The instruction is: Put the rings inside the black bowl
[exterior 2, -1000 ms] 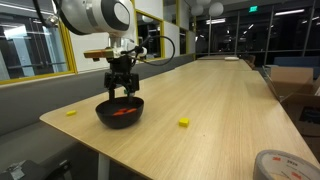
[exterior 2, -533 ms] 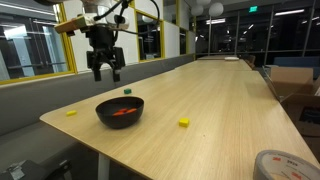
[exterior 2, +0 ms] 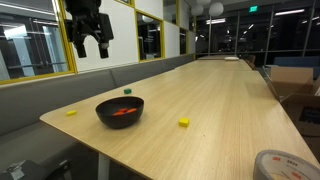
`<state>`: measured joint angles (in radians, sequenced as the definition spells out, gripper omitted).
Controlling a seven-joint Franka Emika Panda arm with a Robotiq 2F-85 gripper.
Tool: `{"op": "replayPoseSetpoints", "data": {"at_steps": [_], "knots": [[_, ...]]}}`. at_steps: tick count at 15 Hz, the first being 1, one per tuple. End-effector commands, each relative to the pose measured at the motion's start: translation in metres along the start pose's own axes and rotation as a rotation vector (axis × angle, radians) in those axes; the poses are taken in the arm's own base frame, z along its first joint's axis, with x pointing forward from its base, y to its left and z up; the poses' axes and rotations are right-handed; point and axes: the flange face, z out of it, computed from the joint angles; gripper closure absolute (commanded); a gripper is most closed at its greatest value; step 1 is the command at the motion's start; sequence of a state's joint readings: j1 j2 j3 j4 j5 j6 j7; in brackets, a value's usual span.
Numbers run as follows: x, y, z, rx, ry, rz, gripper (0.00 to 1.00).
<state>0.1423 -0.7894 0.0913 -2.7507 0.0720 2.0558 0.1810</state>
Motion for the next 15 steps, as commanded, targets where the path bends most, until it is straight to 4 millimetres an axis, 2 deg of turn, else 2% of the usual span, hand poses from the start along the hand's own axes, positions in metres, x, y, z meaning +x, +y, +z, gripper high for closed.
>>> {"op": "replayPoseSetpoints", "data": {"at_steps": [1, 4, 7, 10, 11, 15], "knots": [[-0.029, 0.018, -0.042, 0.082, 0.015, -0.079, 0.0], [-0.045, 0.029, -0.049, 0.106, -0.039, -0.121, 0.0], [-0.052, 0.037, -0.051, 0.127, -0.072, -0.141, 0.0], [-0.055, 0.044, -0.049, 0.136, -0.096, -0.119, 0.0], [-0.051, 0.038, -0.043, 0.105, -0.098, -0.125, 0.0], [-0.052, 0.038, -0.039, 0.101, -0.109, -0.123, 0.0]]}}
